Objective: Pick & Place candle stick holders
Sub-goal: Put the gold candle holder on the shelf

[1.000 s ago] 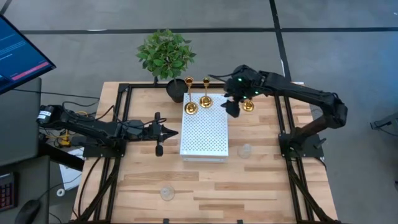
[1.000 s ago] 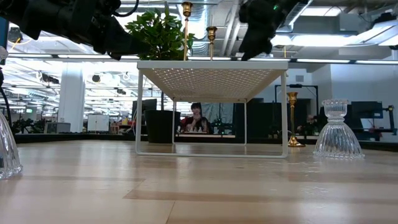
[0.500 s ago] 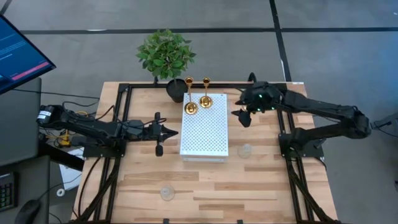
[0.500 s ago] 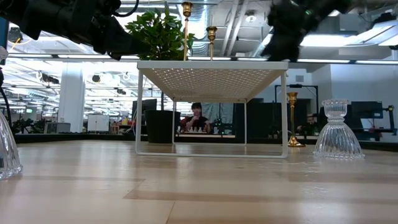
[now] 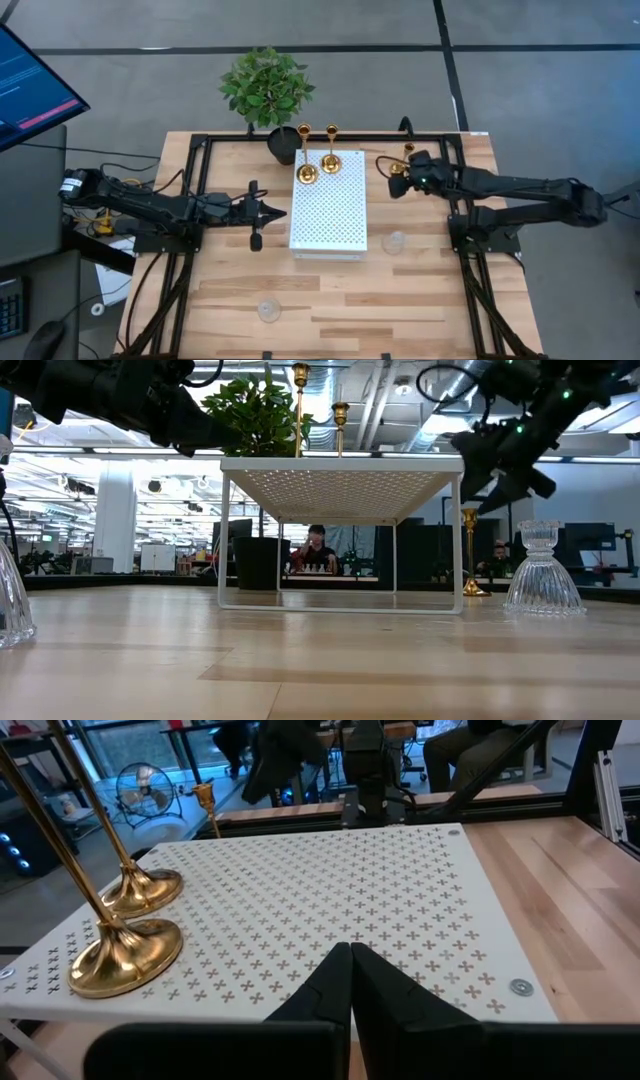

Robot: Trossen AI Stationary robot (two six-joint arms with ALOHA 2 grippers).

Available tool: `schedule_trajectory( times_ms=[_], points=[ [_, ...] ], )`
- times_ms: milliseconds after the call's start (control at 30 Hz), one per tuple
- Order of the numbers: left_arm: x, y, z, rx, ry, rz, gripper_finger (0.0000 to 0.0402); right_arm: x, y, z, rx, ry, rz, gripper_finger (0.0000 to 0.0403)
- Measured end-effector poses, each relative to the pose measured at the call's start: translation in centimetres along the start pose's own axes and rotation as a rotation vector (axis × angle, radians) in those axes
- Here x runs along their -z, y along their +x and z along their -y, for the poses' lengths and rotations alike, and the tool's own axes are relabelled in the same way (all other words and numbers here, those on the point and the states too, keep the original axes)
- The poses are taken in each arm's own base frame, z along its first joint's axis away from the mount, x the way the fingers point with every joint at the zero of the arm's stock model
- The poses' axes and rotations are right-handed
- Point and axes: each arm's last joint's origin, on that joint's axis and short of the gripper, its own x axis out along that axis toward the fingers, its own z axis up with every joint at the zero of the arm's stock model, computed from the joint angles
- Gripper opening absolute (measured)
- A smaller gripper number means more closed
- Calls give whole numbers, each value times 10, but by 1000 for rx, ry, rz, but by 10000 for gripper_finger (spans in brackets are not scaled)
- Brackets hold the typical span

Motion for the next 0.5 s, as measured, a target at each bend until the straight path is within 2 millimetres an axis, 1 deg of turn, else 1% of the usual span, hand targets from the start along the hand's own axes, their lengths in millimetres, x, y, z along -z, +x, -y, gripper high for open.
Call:
schedule_trajectory(
  times_ms=[233,433,500],
  points=[
    [0,0,0,0,0,0,7,14,19,0,67,-41,-75,249],
    [0,0,0,0,0,0,7,18,40,0,136,-50,-121,249],
    [0,0,0,0,0,0,7,18,48,1,173,-12,-117,249]
  ],
)
